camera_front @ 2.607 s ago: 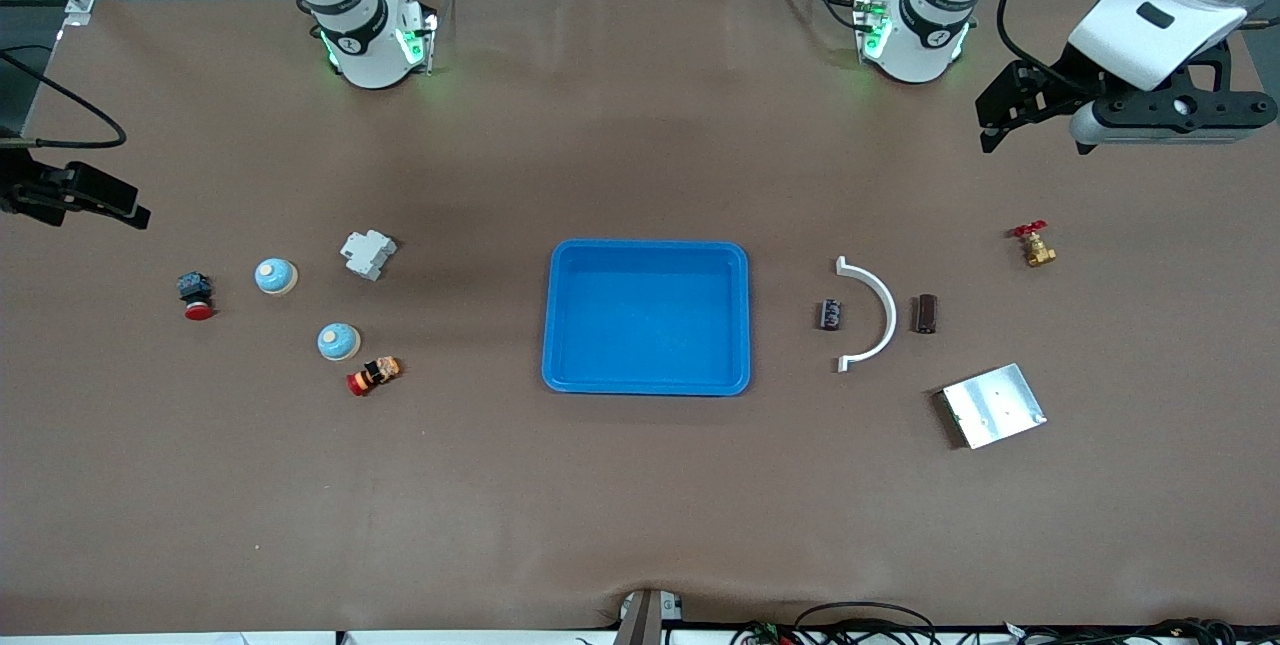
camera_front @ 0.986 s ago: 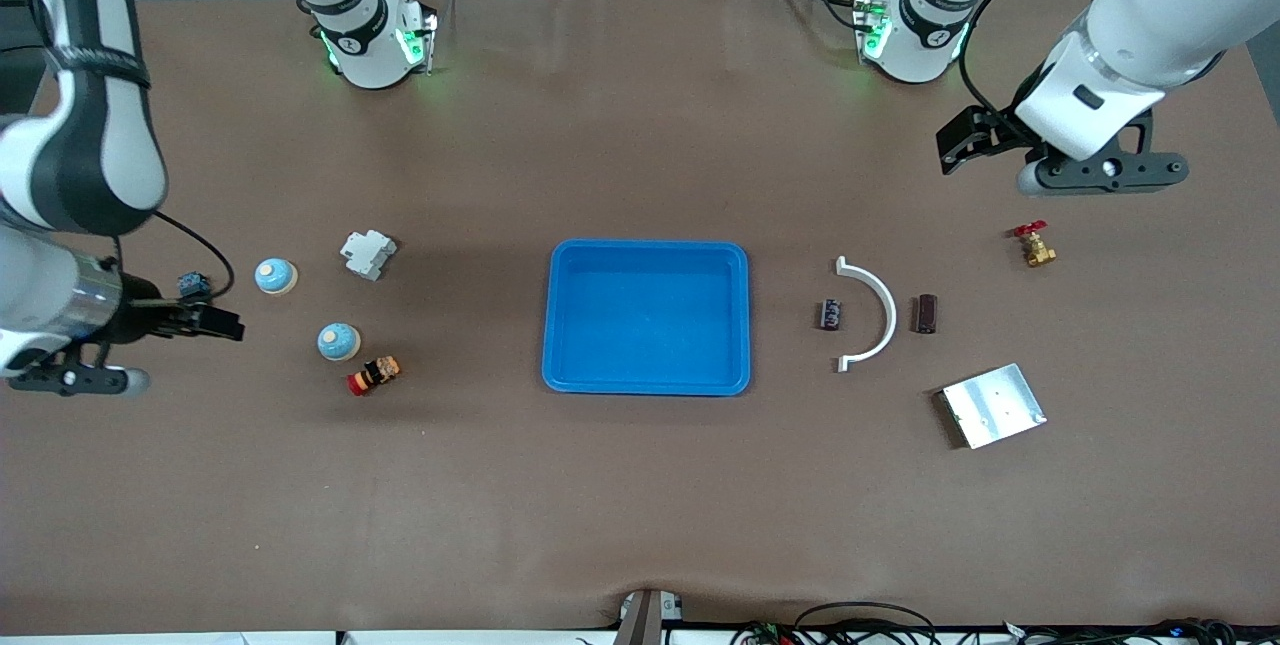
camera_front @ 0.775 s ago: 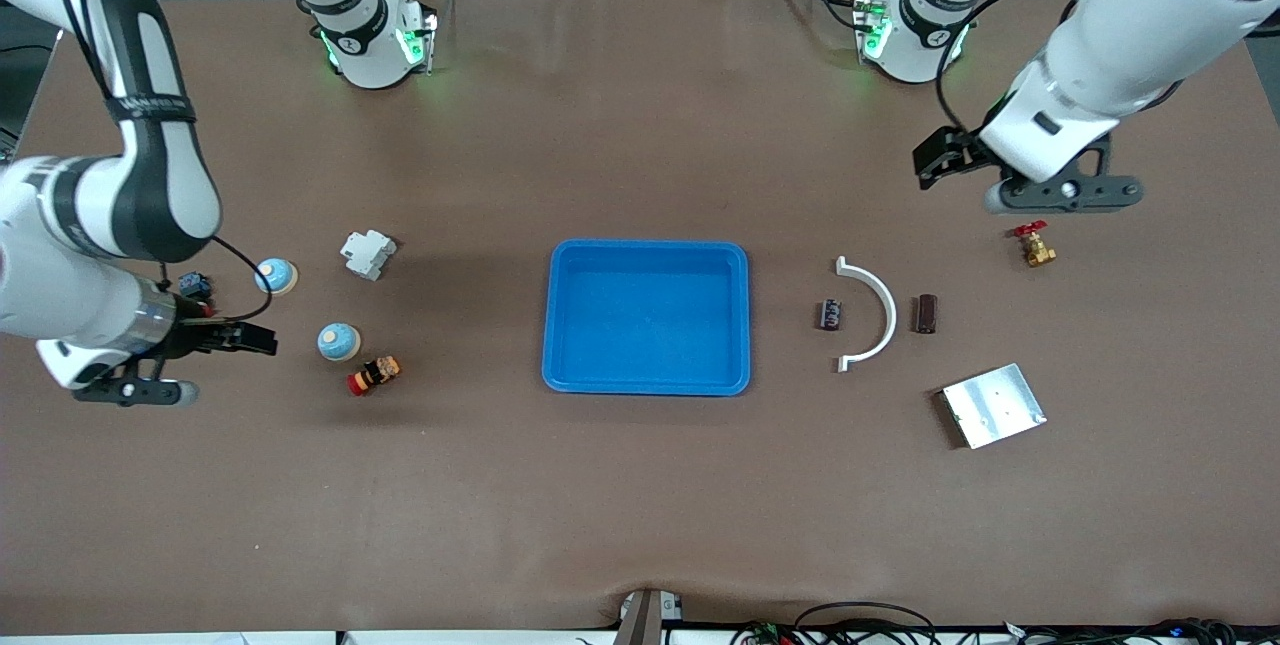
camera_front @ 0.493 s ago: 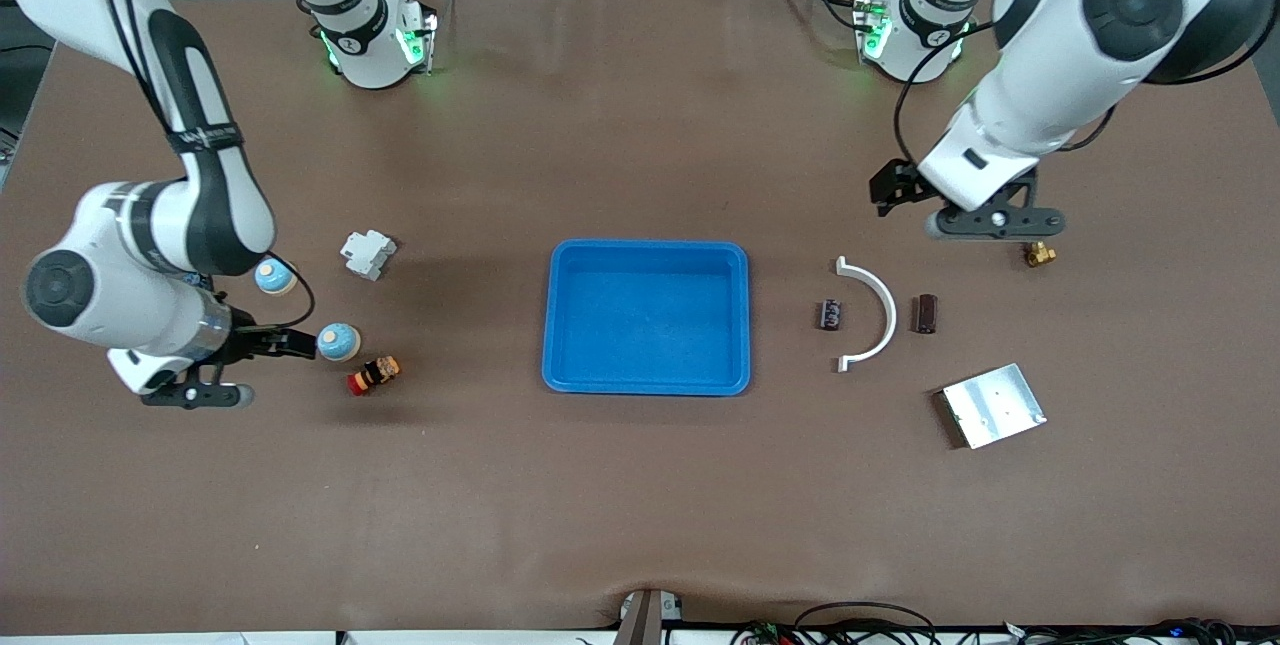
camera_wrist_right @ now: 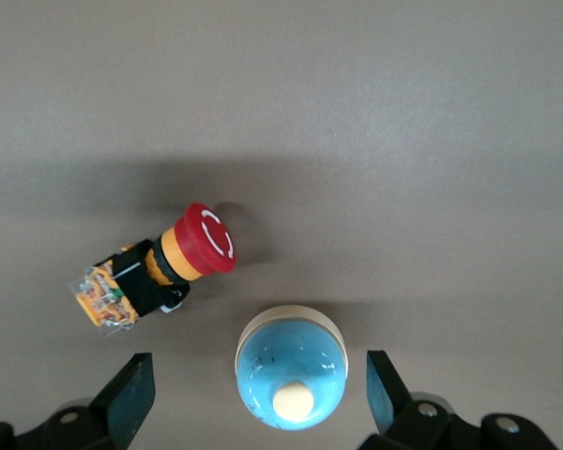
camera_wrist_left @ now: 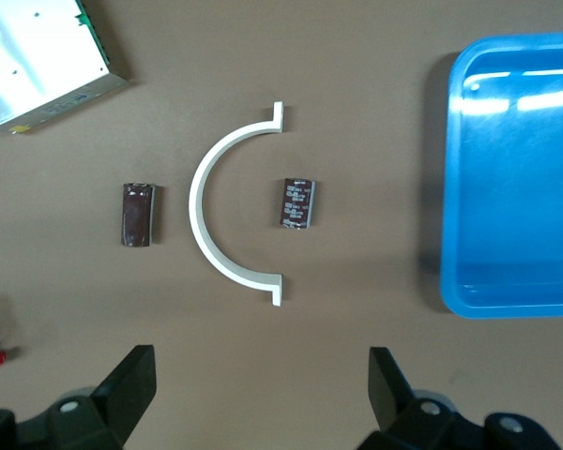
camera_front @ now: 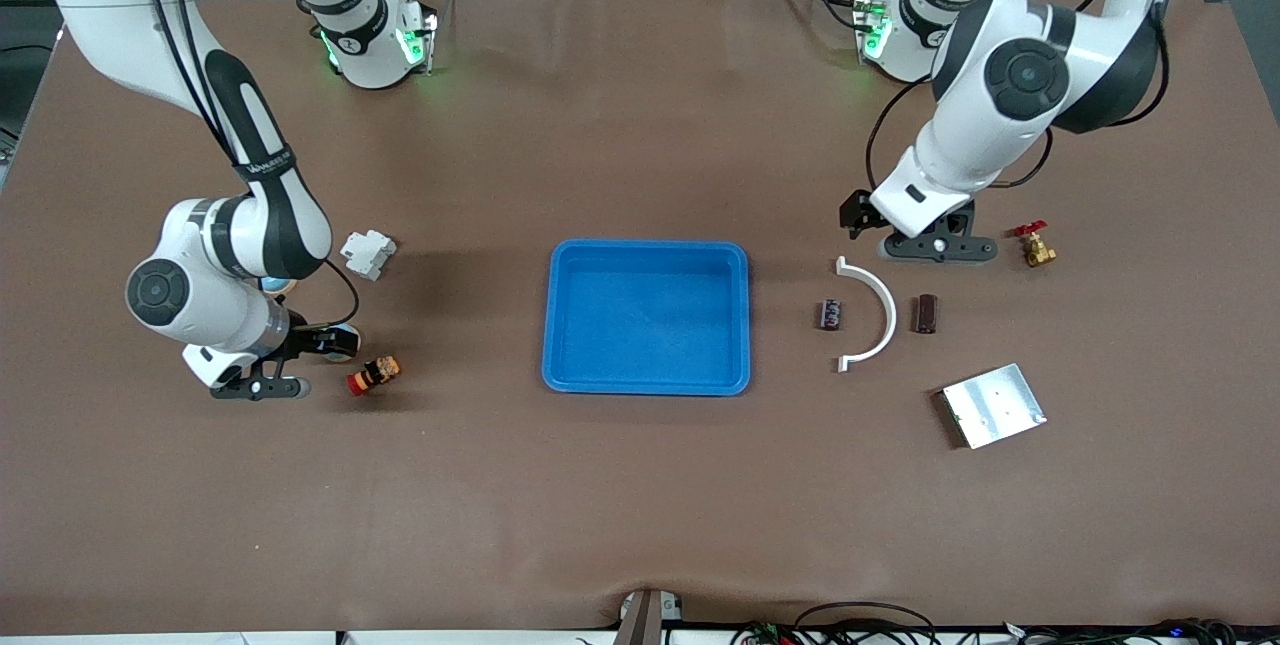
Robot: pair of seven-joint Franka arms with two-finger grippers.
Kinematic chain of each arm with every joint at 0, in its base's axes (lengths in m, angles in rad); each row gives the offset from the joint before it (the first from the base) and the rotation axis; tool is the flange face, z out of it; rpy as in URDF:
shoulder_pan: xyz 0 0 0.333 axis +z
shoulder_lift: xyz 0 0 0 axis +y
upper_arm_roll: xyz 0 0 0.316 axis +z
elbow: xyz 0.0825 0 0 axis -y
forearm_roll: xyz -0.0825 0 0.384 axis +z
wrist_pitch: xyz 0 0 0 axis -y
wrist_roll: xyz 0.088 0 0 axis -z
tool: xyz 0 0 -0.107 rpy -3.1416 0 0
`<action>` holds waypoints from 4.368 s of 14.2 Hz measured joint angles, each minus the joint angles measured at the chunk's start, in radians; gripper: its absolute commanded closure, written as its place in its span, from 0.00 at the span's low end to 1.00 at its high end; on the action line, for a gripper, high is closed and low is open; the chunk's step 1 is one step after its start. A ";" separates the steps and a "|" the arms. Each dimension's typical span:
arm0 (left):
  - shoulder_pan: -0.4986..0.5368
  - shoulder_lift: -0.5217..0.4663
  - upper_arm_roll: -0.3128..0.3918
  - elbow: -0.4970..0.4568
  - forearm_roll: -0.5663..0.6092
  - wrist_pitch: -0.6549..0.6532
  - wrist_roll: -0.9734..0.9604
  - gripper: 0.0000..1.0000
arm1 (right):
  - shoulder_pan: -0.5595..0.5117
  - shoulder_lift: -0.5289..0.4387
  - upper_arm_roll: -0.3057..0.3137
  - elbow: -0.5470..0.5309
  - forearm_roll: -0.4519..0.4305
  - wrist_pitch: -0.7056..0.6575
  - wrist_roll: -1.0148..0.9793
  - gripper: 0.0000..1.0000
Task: Place electrolytic capacitor and blue bell in tray
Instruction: 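Grasp the blue bell with the right gripper while the left gripper grasps the capacitor, then carry the bell and the capacitor over the blue tray with both grippers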
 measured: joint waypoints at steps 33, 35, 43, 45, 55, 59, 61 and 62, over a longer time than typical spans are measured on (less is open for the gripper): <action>0.002 0.500 0.016 -0.011 0.455 0.500 -0.269 1.00 | 0.045 0.052 0.001 0.129 0.002 -0.199 0.017 0.87; 0.001 0.499 0.015 -0.006 0.458 0.502 -0.304 1.00 | 0.112 0.030 0.006 0.177 0.003 -0.268 0.136 0.91; -0.002 0.496 0.012 -0.004 0.539 0.498 -0.630 1.00 | 0.485 0.035 0.013 0.253 0.045 -0.268 0.619 1.00; -0.001 0.497 0.013 0.005 0.539 0.500 -0.743 1.00 | 0.534 0.050 0.012 0.254 0.102 -0.242 0.645 1.00; -0.026 0.478 -0.068 0.092 0.530 0.466 -1.443 1.00 | 0.588 0.159 0.006 0.264 0.121 -0.114 0.709 1.00; -0.028 0.477 -0.137 0.143 0.478 0.372 -1.691 1.00 | 0.618 0.161 0.008 0.263 0.126 -0.119 0.718 0.93; -0.035 0.477 -0.164 0.169 0.434 0.349 -1.813 1.00 | 0.626 0.173 0.008 0.262 0.142 -0.118 0.719 0.69; -0.043 0.477 -0.169 0.176 0.422 0.346 -1.870 1.00 | 0.628 0.181 0.007 0.262 0.144 -0.118 0.719 0.34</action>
